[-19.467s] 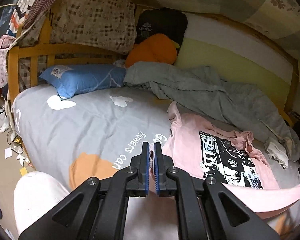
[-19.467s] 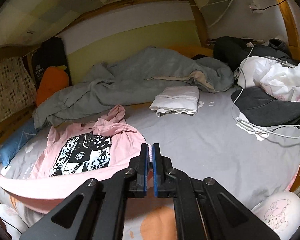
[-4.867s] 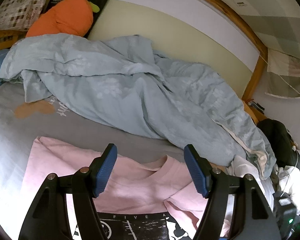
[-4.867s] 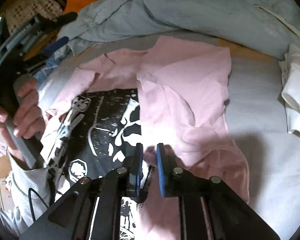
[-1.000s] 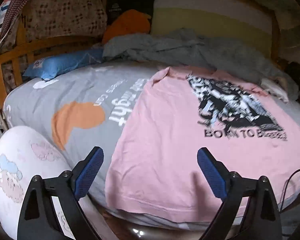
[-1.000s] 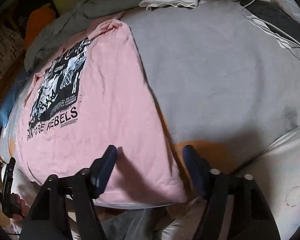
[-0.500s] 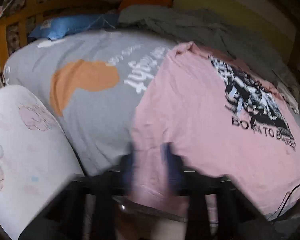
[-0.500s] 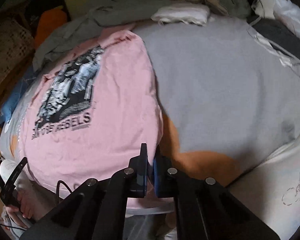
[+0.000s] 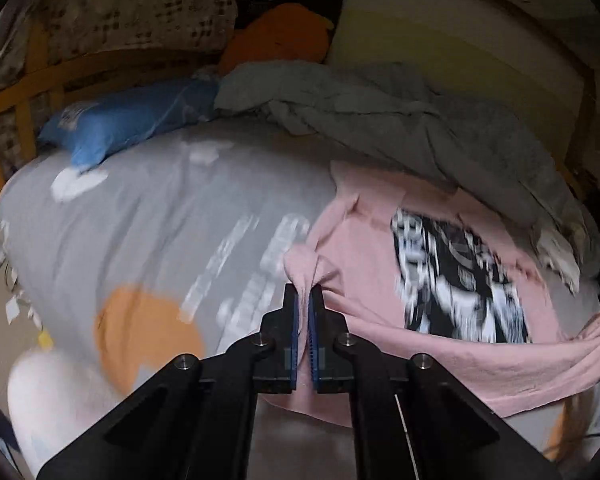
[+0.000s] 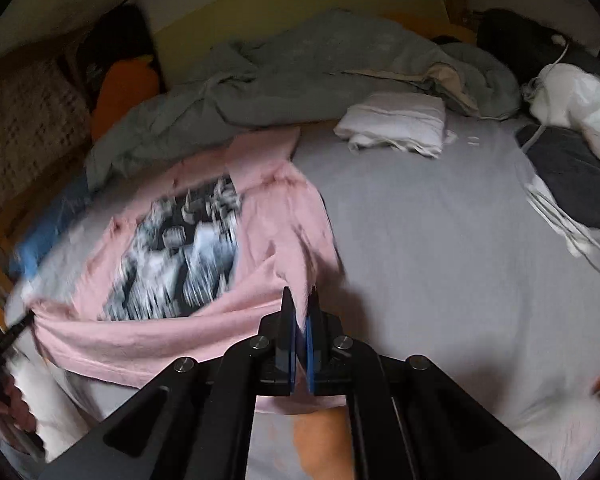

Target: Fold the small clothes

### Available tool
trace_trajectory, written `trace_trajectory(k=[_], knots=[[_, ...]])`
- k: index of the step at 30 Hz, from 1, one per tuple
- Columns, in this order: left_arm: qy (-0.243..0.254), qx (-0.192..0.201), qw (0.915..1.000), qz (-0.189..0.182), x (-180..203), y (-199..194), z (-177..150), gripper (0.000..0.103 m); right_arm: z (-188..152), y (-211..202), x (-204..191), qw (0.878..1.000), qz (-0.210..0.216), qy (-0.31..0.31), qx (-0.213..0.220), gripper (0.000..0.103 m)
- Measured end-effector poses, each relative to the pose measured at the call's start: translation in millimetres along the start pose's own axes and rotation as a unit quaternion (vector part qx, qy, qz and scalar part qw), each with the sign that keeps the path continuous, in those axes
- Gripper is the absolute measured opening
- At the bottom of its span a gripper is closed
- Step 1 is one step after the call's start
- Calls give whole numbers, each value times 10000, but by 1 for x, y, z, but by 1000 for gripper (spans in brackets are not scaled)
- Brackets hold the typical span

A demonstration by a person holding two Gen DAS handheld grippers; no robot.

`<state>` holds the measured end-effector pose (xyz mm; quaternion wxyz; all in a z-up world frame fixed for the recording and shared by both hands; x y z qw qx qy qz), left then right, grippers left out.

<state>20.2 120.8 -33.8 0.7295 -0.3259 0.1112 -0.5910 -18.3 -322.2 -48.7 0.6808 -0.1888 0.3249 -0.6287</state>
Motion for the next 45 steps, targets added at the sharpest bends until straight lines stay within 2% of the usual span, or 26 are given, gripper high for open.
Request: trace_trajectory(k=[1,4,6,10,11,12,13,14,15,16,17,19,22,24,27,29,32,33,34,35,38,41,42,43,44,45], knots=[[37,43,10000,35,5,10,12,4,20,7,-2,9999,74,-8,112,3],[206,2,9997,128,18,45,37,4,62,32,-10,9992,-91,-279,257,3],[278,-219,9991,239,22,75,44,4,83,56,-16,9985,-133,-464,241,3],[359,-718,9966,198,24,124,33,7,91,112,-15,9987,-140,-470,-154,3],[353,-831,9959,28,25,131,28,11,88,124,-13,9986,-128,-442,-269,3],[373,-875,9955,-54,24,134,23,23,83,135,-10,9986,-111,-376,-349,4],[400,-840,9956,-59,23,134,21,43,78,142,-7,9987,-62,-284,-419,10],[424,-732,9964,-38,20,132,21,50,72,146,-2,9987,-77,-184,-475,20],[468,-579,9972,-28,18,127,22,56,68,149,3,9985,-120,-111,-519,28],[534,-487,9974,-63,18,121,23,57,65,150,8,9983,-158,-81,-555,42],[608,-437,9971,-139,18,116,23,58,64,149,12,9983,-188,-68,-556,47],[698,-413,9965,-215,17,107,23,66,66,142,20,9988,-242,-40,-416,47],[704,-604,9951,-342,18,100,16,66,72,133,25,9995,-84,-34,-314,47],[626,-819,9935,-486,18,98,8,66,71,131,18,9989,223,-56,-404,47],[530,-1010,9916,-607,15,97,-4,58,60,133,5,9955,603,-153,-710,47],[453,-1122,9908,-602,9,96,-11,54,52,133,4,9952,591,-122,-774,47],[285,-1204,9902,-651,-1,93,-20,33,44,133,8,9952,535,-79,-812,47],[340,-1191,9901,-661,-2,93,-21,16,42,133,9,9949,549,-70,-840,47],[420,-1155,9901,-677,-1,93,-21,0,41,134,11,9949,542,-71,-853,33],[485,-1091,9906,-675,0,92,-19,0,41,134,12,9952,505,-89,-839,3],[450,-825,9915,-897,7,84,-5,0,49,129,10,9969,399,-253,-622,4],[449,-796,9947,-466,-3,92,8,1,64,116,4,9980,295,-474,-301,4],[295,-907,9944,-445,-9,98,9,11,69,112,3,9982,269,-494,-228,4],[128,-1020,9935,-488,-13,104,10,28,73,110,3,9982,278,-484,-206,4],[11,-1125,9922,-534,-17,109,9,35,76,109,3,9982,294,-478,-203,4],[-59,-1246,9901,-640,-18,115,8,38,77,109,3,9982,270,-493,-209,4]])
Point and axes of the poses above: each gripper's, at about its wrist camera, not at the fingertips, and y roughly the way its jaws point, x to its right, z to its top, the point moved 10 cm from there along y, roughly the way its jaws point, and after that the axes turned 6 degrees about -y, right-handed, at the moved point
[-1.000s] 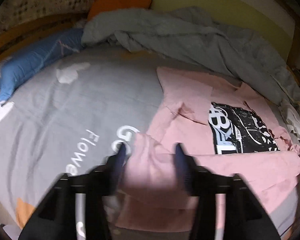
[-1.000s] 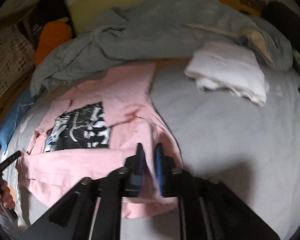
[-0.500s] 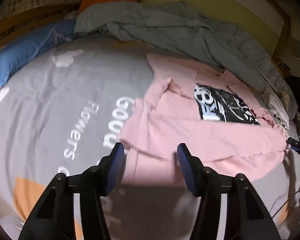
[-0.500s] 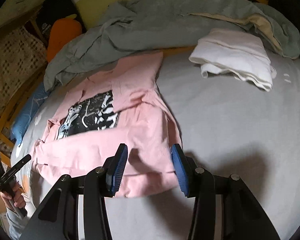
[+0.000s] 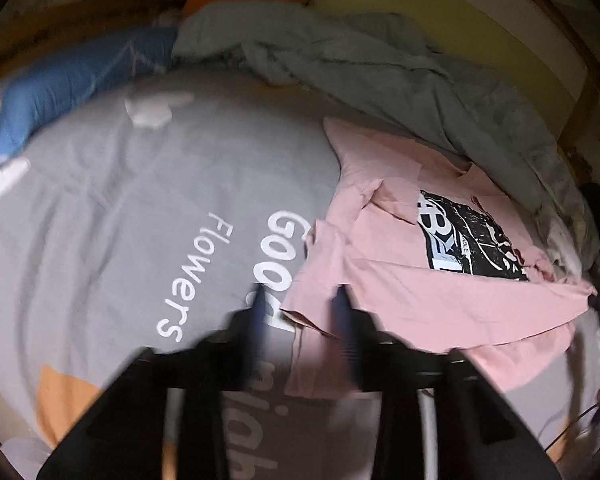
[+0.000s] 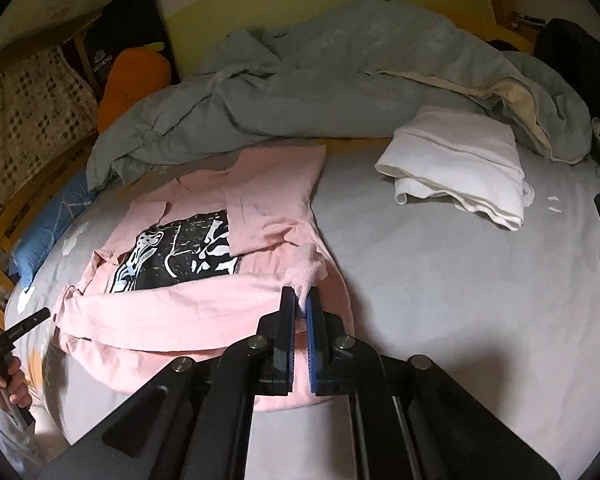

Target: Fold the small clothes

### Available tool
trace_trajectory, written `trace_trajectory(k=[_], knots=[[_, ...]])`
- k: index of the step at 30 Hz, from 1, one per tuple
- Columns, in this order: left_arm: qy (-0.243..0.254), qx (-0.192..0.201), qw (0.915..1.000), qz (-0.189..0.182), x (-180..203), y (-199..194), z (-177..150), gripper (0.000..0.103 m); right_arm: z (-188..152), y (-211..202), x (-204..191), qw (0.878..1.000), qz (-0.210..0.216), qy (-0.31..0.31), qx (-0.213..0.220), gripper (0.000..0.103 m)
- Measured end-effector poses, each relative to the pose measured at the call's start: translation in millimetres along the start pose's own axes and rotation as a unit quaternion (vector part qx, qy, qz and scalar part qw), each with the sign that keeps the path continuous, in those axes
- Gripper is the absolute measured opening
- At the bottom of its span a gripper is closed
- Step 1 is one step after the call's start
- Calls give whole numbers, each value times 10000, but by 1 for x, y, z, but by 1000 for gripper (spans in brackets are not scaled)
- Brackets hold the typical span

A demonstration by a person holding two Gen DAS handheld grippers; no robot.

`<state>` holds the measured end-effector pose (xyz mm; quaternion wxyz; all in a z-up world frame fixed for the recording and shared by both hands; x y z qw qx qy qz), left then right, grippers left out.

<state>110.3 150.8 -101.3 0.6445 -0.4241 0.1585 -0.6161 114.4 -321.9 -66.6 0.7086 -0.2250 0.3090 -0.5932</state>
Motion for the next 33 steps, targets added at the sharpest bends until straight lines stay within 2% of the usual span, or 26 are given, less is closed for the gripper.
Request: trace_trajectory(k=[2,3,4,5,7,9,11,14,16,18,19,21,22,24,26,29,33], knots=[[-154,-300,9992,-213,-3,14,-3,38,2,3,2,10000,-58,-5,-24,4],[-321,-392,9986,-180,-10,21,-3,29,3,4,2,10000,-46,20,-37,4],[-485,-455,9974,-275,-13,25,-3,2,4,5,4,10000,-25,70,-48,4],[-600,-507,9958,-479,-11,24,-2,3,4,7,4,9999,-1,119,-59,4],[-627,-149,9953,-723,-4,9,11,3,7,8,6,9998,7,174,-64,4],[-370,224,9962,-751,9,-7,32,3,14,8,6,9999,5,142,-34,4],[-345,313,9965,-691,17,-10,52,3,26,11,6,9999,-16,131,11,4],[-493,149,9975,-479,23,9,83,3,54,25,8,9998,-86,166,23,4],[-381,56,9992,-131,25,31,99,3,73,45,10,9996,-123,268,-50,4],[-354,-200,9990,171,24,59,104,4,87,75,12,9992,-202,248,-259,4],[-414,-337,9983,222,22,69,103,5,90,86,14,9989,-244,240,-315,4],[-603,-603,9960,258,15,86,98,22,95,109,21,9977,-474,264,-411,6],[-711,-590,9955,193,12,86,97,38,95,116,27,9964,-644,311,-465,12],[-717,-345,9968,-6,8,74,96,47,94,118,41,9934,-930,493,-455,26],[-477,-195,9987,-46,5,58,89,50,93,104,50,9940,-877,603,-261,61],[-187,-127,9996,-167,7,32,72,55,85,78,55,9957,-798,451,-94,63],[293,-495,9978,-314,17,13,25,58,48,48,42,9984,-322,151,-445,63]])
Point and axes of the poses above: each gripper's, at about its wrist camera, not at the fingertips, and y roughly the way its jaws point, x to its right, z to its top, the point moved 10 cm from there along y, roughly the way its jaws point, and after that the axes turned 6 degrees about -y, right-handed, at the moved point
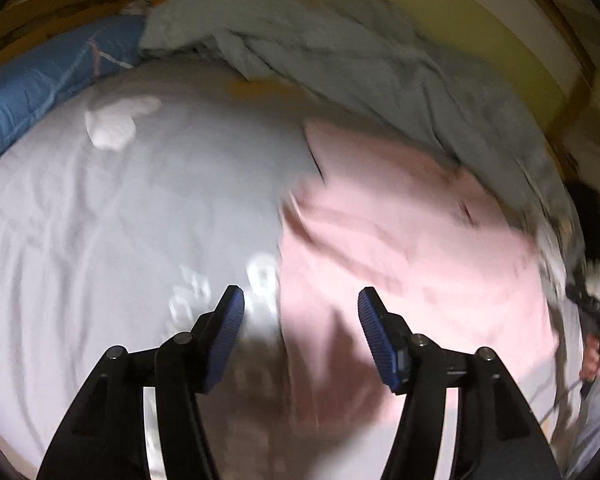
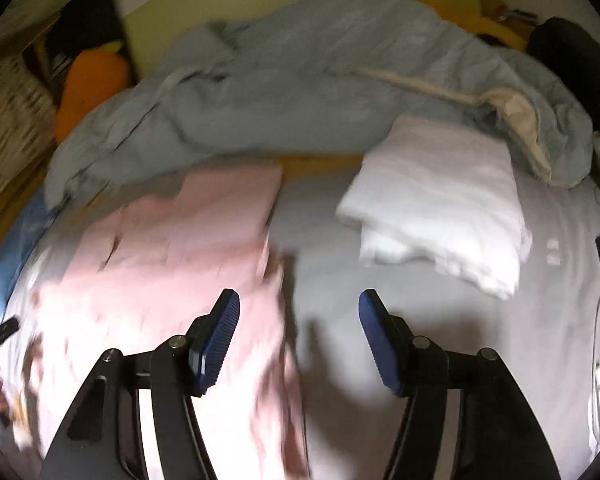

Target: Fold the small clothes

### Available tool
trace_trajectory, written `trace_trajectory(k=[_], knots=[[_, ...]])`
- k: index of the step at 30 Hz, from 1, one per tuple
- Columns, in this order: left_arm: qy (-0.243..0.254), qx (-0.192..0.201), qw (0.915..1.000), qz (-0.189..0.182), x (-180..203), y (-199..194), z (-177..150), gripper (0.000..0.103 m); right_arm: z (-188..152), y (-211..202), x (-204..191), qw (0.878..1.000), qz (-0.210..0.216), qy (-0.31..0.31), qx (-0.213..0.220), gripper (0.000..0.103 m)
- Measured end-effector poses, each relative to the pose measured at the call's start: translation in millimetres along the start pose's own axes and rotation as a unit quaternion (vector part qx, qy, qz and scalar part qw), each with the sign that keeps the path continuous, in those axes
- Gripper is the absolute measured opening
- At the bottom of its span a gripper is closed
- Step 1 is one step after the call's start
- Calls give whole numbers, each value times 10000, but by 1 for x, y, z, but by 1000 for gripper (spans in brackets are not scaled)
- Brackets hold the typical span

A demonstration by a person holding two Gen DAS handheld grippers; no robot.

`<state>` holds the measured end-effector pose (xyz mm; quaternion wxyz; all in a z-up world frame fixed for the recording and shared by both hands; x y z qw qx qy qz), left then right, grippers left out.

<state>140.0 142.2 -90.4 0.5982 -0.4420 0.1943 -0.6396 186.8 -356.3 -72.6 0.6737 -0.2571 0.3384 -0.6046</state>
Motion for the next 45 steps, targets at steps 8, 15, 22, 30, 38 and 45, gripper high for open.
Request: trace_trajectory(k=[8,15,22,30,38,45], knots=[[537,-487,9957,574,10,19,-61,10,-94,5,-13,9944,646,69,-831,42],[394,353,9979,384,4,-60,-42,4,-91,-32,-20,9956,880,-17,-327,4],[217,-468,9963,692,-31,-43,-119,4,-150,-68,-30,9965,539,-159,-617,4],[646,-198,9958,624,-5,-85,-131,7,-211,-105,-15,9970,330,188,-679,4],[708,458,9960,279,22,-96,-71,39,-153,-129,-20,9970,-580,-506,72,35],[442,-20,9980,458,18,-38,-36,51,-92,-74,-41,9993,58,-366,-105,45]])
Point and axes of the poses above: each gripper's, at about its wrist camera, not at the fingertips, and y roughly the way its jaws point, x to its right, z to its top, the point moved 10 cm from there along y, roughly the way its jaws point, and after that the axes turned 6 degrees about -y, right-handed, at the moved point
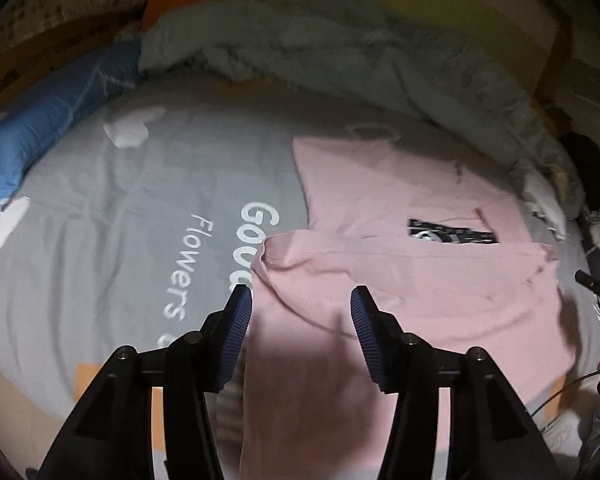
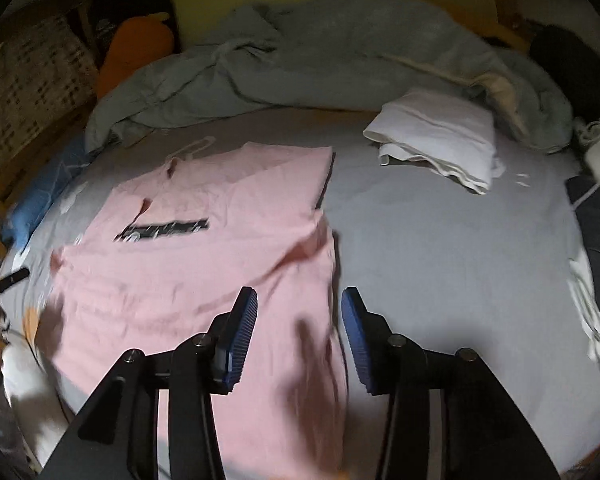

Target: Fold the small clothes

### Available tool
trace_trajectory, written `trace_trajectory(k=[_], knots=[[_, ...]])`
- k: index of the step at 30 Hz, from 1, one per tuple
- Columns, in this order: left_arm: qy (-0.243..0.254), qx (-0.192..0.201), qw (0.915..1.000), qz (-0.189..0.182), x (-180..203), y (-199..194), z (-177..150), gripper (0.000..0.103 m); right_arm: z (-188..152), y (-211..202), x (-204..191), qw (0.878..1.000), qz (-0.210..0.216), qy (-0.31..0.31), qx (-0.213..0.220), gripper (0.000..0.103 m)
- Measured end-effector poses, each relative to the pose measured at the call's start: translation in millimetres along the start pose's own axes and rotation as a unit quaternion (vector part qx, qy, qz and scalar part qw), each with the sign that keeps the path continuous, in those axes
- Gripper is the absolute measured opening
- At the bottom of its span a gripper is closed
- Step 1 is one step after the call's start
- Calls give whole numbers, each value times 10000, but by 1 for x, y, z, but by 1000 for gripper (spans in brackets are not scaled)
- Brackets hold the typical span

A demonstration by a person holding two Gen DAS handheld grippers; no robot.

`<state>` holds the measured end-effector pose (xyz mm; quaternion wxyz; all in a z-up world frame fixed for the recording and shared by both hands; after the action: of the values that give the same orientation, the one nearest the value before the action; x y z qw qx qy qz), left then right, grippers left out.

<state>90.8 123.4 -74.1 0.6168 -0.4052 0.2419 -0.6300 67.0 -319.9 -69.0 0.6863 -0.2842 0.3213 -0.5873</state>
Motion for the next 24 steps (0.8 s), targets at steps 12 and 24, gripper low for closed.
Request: trace_trajectory(k=[12,24], knots=[[-489,-425,9976,242,-23,76,43,0,40,99,13,9958,476,625,-471,3],[-360,-302,9977,-485,-16,26,28,49,49,81,16,9950,689,679,-247,51]])
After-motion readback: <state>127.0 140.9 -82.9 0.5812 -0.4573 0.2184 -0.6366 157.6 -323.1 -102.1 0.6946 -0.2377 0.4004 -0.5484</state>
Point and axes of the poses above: each gripper's, at about its wrist camera, not at the fingertips, and y roughly the way its jaws point, x to its right, z to its top, the point moved 10 cm from there along y, roughly the way its jaws point, and after that the axes turned 6 degrees about -y, right-handed, at the moved point
